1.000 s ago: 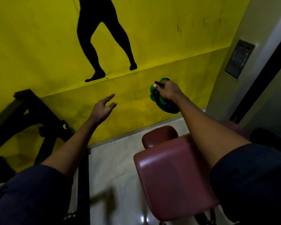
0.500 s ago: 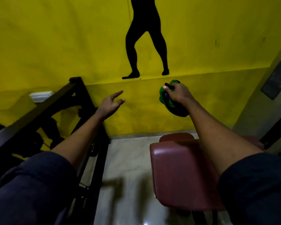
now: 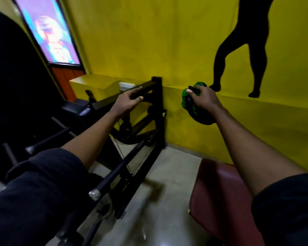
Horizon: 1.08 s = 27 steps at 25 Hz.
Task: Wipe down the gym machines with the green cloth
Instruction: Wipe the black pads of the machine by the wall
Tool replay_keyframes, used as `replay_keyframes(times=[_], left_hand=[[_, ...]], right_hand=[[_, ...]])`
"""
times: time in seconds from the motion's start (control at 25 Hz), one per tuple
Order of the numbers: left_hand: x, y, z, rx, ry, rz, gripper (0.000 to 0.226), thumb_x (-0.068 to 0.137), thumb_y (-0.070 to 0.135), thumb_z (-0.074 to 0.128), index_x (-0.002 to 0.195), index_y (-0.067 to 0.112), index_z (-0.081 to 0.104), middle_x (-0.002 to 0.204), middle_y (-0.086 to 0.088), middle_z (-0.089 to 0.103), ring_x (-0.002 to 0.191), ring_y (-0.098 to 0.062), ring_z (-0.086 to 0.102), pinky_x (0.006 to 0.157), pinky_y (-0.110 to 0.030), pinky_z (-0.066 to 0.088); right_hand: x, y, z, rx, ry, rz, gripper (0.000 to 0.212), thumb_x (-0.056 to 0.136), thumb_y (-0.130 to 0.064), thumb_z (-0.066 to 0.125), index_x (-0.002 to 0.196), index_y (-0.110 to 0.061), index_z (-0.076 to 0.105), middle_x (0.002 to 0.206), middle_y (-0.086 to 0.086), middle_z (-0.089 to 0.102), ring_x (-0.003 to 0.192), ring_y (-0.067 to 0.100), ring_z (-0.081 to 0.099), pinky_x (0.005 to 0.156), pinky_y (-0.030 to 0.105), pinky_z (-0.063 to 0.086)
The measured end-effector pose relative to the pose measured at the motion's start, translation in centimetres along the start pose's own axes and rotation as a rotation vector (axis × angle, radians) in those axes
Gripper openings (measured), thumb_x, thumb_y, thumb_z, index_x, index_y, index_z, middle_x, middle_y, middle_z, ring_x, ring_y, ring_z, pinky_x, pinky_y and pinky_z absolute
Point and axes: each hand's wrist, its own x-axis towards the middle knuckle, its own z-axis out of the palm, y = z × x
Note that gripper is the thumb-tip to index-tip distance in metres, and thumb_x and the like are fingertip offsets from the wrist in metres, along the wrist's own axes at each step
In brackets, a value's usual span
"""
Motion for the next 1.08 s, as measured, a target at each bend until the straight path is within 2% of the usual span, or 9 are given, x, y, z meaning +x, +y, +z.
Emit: replay_keyframes(times=[0.12, 0.2, 0.28, 0.36, 0.48, 0.6, 0.8, 0.92, 1.08], left_hand=[[-3.2, -1.7, -5.2, 0.068, 0.071, -0.043, 0.05, 0.097, 0.037, 0.061, 0.145, 0.026, 0.051, 0.141, 0.0, 0.055, 0.13, -0.013, 0.049, 0.091, -0.016, 0.035], [-5.2, -3.4, -9.0, 0.115, 0.133, -0.085, 0.049, 0.097, 0.036, 0.062, 0.144, 0.028, 0.052, 0.138, -0.009, 0.059, 0.128, -0.021, 0.053, 0.093, -0.021, 0.036], [-7.5, -5.3, -12.6, 0.141, 0.183, -0.14, 0.049, 0.095, 0.035, 0.063, 0.143, 0.029, 0.053, 0.126, -0.011, 0.066, 0.115, -0.021, 0.061, 0.088, -0.021, 0.039], [-9.8, -6.5, -15.4, 0.161, 0.219, -0.186, 0.049, 0.095, 0.034, 0.063, 0.142, 0.03, 0.053, 0.121, -0.009, 0.067, 0.102, -0.017, 0.063, 0.083, -0.021, 0.04], [-13.3, -8.8, -19.3, 0.173, 0.251, -0.179, 0.05, 0.096, 0.034, 0.061, 0.145, 0.027, 0.05, 0.141, -0.005, 0.055, 0.122, -0.015, 0.055, 0.102, -0.024, 0.038], [-15.5, -11.5, -22.4, 0.194, 0.247, -0.19, 0.052, 0.097, 0.035, 0.058, 0.147, 0.025, 0.046, 0.15, -0.007, 0.048, 0.137, -0.022, 0.044, 0.116, -0.041, 0.034], [-15.8, -15.2, -26.2, 0.171, 0.256, -0.145, 0.053, 0.096, 0.036, 0.057, 0.147, 0.024, 0.046, 0.149, -0.006, 0.049, 0.138, -0.022, 0.043, 0.115, -0.047, 0.035], [-14.2, -17.6, -27.1, 0.142, 0.218, -0.152, 0.054, 0.097, 0.035, 0.057, 0.148, 0.024, 0.044, 0.151, -0.007, 0.047, 0.138, -0.024, 0.043, 0.115, -0.048, 0.036], [-10.8, -19.8, -26.7, 0.125, 0.194, -0.155, 0.053, 0.098, 0.033, 0.057, 0.148, 0.024, 0.044, 0.151, -0.008, 0.046, 0.138, -0.025, 0.043, 0.115, -0.047, 0.035]], right_hand=[[0.4, -4.4, 2.6, 0.024, -0.046, -0.073, 0.054, 0.097, -0.055, 0.053, 0.126, -0.011, 0.065, 0.125, 0.017, 0.065, 0.117, 0.035, 0.059, 0.092, 0.042, 0.05], [0.3, -8.1, 4.5, 0.042, -0.073, -0.124, 0.056, 0.098, -0.054, 0.054, 0.131, -0.01, 0.063, 0.129, 0.018, 0.063, 0.12, 0.035, 0.057, 0.093, 0.041, 0.049], [-0.1, -11.8, 6.6, 0.059, -0.093, -0.164, 0.057, 0.098, -0.053, 0.054, 0.134, -0.01, 0.061, 0.133, 0.02, 0.06, 0.122, 0.036, 0.055, 0.094, 0.042, 0.047], [-0.5, -14.7, 8.5, 0.056, -0.114, -0.206, 0.056, 0.098, -0.053, 0.054, 0.13, -0.009, 0.063, 0.128, 0.021, 0.063, 0.118, 0.037, 0.057, 0.089, 0.041, 0.048], [-1.8, -19.3, 11.8, 0.054, -0.133, -0.249, 0.053, 0.099, -0.052, 0.054, 0.12, -0.005, 0.066, 0.117, 0.02, 0.067, 0.107, 0.037, 0.061, 0.075, 0.035, 0.044], [-3.1, -23.4, 14.9, 0.061, -0.165, -0.267, 0.054, 0.099, -0.052, 0.053, 0.124, -0.006, 0.065, 0.12, 0.02, 0.065, 0.111, 0.037, 0.059, 0.081, 0.038, 0.046], [-3.0, -29.1, 18.8, 0.06, -0.164, -0.264, 0.06, 0.096, -0.061, 0.049, 0.124, -0.01, 0.064, 0.119, 0.016, 0.065, 0.111, 0.033, 0.059, 0.09, 0.047, 0.052], [-1.7, -31.6, 21.1, 0.026, -0.164, -0.262, 0.062, 0.095, -0.065, 0.048, 0.124, -0.013, 0.064, 0.118, 0.015, 0.063, 0.11, 0.032, 0.059, 0.09, 0.045, 0.052], [0.4, -33.1, 24.6, -0.015, -0.187, -0.27, 0.062, 0.097, -0.06, 0.05, 0.136, -0.013, 0.057, 0.127, 0.018, 0.054, 0.119, 0.034, 0.052, 0.095, 0.045, 0.047]])
